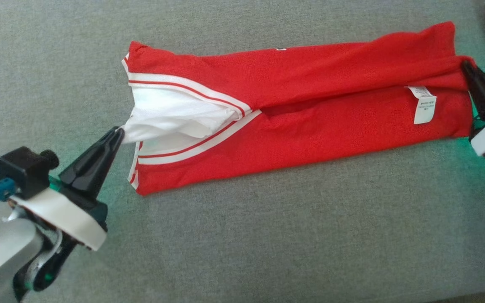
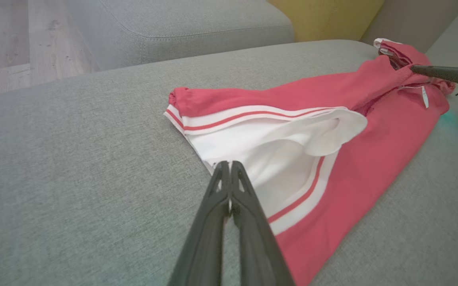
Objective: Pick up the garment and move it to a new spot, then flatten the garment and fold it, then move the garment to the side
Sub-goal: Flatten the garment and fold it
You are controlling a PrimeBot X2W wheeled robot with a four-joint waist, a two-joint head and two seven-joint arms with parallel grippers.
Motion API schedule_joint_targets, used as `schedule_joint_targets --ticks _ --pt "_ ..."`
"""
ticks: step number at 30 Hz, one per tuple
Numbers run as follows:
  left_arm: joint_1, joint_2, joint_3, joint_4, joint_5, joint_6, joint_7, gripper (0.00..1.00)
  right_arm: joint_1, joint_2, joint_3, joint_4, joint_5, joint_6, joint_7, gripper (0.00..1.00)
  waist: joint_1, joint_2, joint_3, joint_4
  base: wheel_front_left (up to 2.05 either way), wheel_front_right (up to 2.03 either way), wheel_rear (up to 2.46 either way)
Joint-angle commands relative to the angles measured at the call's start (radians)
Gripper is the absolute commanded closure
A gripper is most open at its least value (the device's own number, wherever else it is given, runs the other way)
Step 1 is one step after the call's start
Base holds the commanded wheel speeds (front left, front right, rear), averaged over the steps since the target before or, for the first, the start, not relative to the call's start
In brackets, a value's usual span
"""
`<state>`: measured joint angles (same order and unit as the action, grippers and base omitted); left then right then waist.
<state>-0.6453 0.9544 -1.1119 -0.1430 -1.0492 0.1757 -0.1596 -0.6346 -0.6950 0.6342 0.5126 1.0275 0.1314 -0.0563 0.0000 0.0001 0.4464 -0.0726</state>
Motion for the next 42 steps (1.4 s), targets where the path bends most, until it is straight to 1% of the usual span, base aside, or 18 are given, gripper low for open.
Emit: schedule_joint_targets --ticks 1,2,3,4,5,6,10,13,15,16,18,21,24,27,30,33,37,42 --pt "0.001 0.023 0.038 -0.004 -0.001 0.01 -0.019 1.0 0.044 -0.018 -0.02 -0.022 -0.011 -0.001 0.004 1.0 0.0 -0.0001 -0.001 0.0 0.0 0.0 0.0" --pt "0.004 0.013 0.036 0.003 0.001 0.011 -0.025 0.95 0.05 -0.014 -0.028 -0.023 -0.015 -0.001 0.006 1.0 0.0 -0.0001 -0.002 -0.001 0.0 0.0 0.0" --pt "0.009 0.002 0.034 0.012 0.002 0.013 -0.032 0.93 0.057 -0.009 -0.035 -0.024 -0.02 -0.001 0.007 0.98 0.0 -0.0001 -0.005 -0.001 0.0 0.0 0.0" --pt "0.014 -0.009 0.032 0.022 0.004 0.015 -0.039 0.71 0.063 -0.003 -0.042 -0.024 -0.024 -0.001 0.007 0.73 0.0 -0.0001 -0.008 -0.002 0.0 0.0 0.0" --pt "0.019 -0.022 0.034 0.032 0.006 0.021 -0.048 0.3 0.069 0.003 -0.05 -0.023 -0.029 -0.001 0.007 0.44 0.0 -0.0001 -0.012 -0.002 0.0 0.0 0.0" --pt "0.025 -0.037 0.037 0.041 0.007 0.026 -0.058 0.0 0.076 0.009 -0.061 -0.02 -0.034 -0.001 0.003 0.0 0.0 -0.0001 -0.015 -0.003 0.0 0.0 0.0" --pt "0.054 -0.099 0.05 0.081 0.026 0.059 -0.087 0.0 0.103 0.041 -0.109 -0.015 -0.067 -0.001 -0.054 0.0 0.0 -0.0001 -0.04 -0.002 0.0 0.0 0.0" --pt "0.093 -0.16 0.094 0.114 0.065 0.125 -0.1 0.0 0.149 0.076 -0.16 -0.007 -0.089 -0.001 -0.126 0.0 0.0 -0.0001 -0.07 0.003 0.0 0.0 0.0" --pt "0.138 -0.223 0.182 0.116 0.106 0.174 -0.101 0.0 0.187 0.107 -0.201 -0.011 -0.108 -0.001 -0.166 0.0 0.0 -0.0001 -0.087 0.007 0.0 0.0 0.0" --pt "0.138 -0.223 0.182 0.116 0.106 0.174 -0.101 0.0 0.187 0.107 -0.201 -0.011 -0.108 -0.001 -0.166 0.0 0.0 -0.0001 -0.087 0.007 0.0 0.0 0.0" --pt "0.202 -0.285 0.278 0.114 0.177 0.212 -0.102 0.0 0.223 0.143 -0.248 -0.019 -0.13 -0.001 -0.191 0.0 0.0 -0.0001 -0.105 0.011 0.0 0.0 0.0" --pt "0.31 -0.395 0.437 0.096 0.295 0.247 -0.102 0.0 0.287 0.197 -0.316 -0.032 -0.19 -0.001 -0.203 0.0 0.0 -0.0001 -0.134 0.024 0.0 0.0 0.0" --pt "0.407 -0.496 0.555 0.08 0.418 0.239 -0.102 0.0 0.337 0.26 -0.394 -0.046 -0.248 -0.001 -0.205 0.0 0.0 -0.0001 -0.157 0.04 0.0 0.0 0.0" --pt "0.478 -0.589 0.635 0.062 0.536 0.212 -0.102 0.0 0.367 0.306 -0.456 -0.051 -0.301 -0.001 -0.205 0.0 0.0 -0.0001 -0.172 0.06 0.0 0.0 0.0" --pt "0.527 -0.669 0.685 0.051 0.638 0.182 -0.102 0.0 0.361 0.332 -0.523 -0.021 -0.342 -0.001 -0.205 0.0 0.0 -0.0001 -0.175 0.085 0.0 0.0 0.0" --pt "0.559 -0.738 0.715 0.049 0.708 0.14 -0.102 0.0 0.327 0.347 -0.573 0.032 -0.363 -0.001 -0.198 0.0 0.0 -0.0001 -0.17 0.11 0.0 0.0 0.0" --pt "0.58 -0.808 0.745 0.061 0.765 0.075 -0.102 0.0 0.263 0.36 -0.622 0.109 -0.377 -0.001 -0.152 0.0 0.0 -0.0001 -0.162 0.133 0.0 0.0 0.0" --pt "0.582 -0.853 0.785 0.077 0.816 0.007 -0.102 0.0 0.191 0.36 -0.659 0.216 -0.397 -0.001 -0.098 0.0 0.0 -0.0001 -0.146 0.146 0.0 0.0 0.0"
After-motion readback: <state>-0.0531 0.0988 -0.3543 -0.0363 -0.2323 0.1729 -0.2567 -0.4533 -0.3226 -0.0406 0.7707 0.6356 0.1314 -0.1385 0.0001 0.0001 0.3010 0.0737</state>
